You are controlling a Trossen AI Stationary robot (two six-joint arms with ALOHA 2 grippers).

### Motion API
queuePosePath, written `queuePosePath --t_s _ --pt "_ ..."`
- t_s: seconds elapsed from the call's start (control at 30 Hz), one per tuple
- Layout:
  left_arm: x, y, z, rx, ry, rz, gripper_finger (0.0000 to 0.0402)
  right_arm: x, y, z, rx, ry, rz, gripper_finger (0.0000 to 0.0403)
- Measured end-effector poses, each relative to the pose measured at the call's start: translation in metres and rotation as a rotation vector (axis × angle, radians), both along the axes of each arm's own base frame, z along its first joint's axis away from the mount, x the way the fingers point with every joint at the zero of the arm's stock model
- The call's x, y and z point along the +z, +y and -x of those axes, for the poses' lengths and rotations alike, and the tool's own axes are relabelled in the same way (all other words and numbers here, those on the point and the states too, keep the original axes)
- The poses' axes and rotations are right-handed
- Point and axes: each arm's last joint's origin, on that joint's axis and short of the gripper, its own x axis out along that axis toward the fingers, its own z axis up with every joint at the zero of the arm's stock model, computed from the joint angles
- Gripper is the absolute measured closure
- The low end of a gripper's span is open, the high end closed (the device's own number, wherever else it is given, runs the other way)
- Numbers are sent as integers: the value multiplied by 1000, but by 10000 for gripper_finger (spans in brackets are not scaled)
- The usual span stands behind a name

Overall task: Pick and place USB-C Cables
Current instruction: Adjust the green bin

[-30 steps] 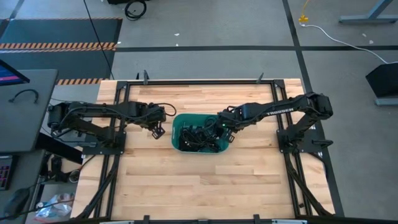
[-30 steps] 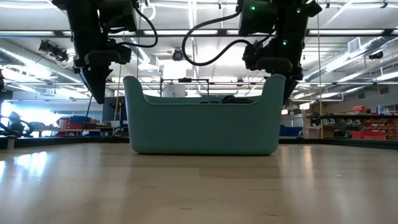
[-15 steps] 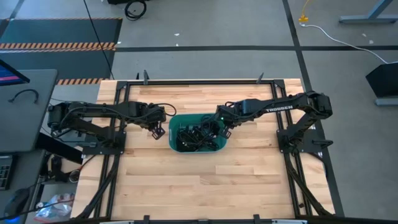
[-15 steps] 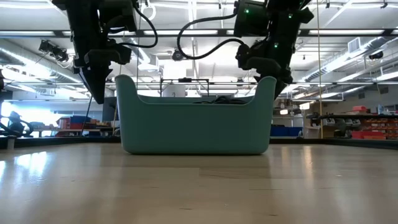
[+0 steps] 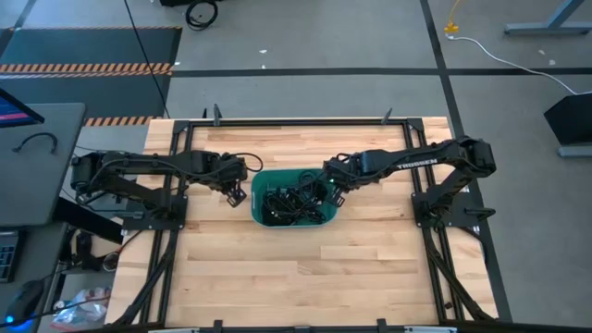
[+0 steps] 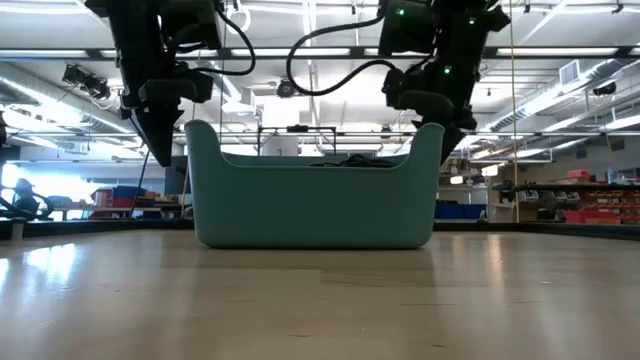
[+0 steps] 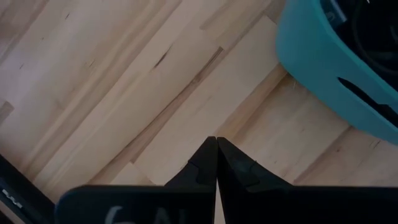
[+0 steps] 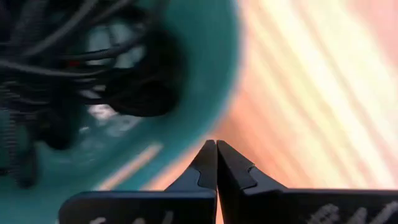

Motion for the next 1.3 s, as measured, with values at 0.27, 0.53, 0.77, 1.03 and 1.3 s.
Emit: queuePosePath --t_s 0.27,0.53,0.77,1.03,1.3 --pt "0 0 -1 -4 -15 1 398 69 7 21 -98 -4 219 403" --pt "2 -2 -13 -52 -120 44 399 169 17 54 -36 -327 308 403" --pt "-9 -4 -29 -78 -145 61 399 208 25 93 -20 -544 307 403" --pt "-17 -2 -47 -76 -218 50 399 212 34 98 20 -574 292 403" --pt "-16 -2 -49 -79 -241 55 399 206 36 90 31 -532 294 403"
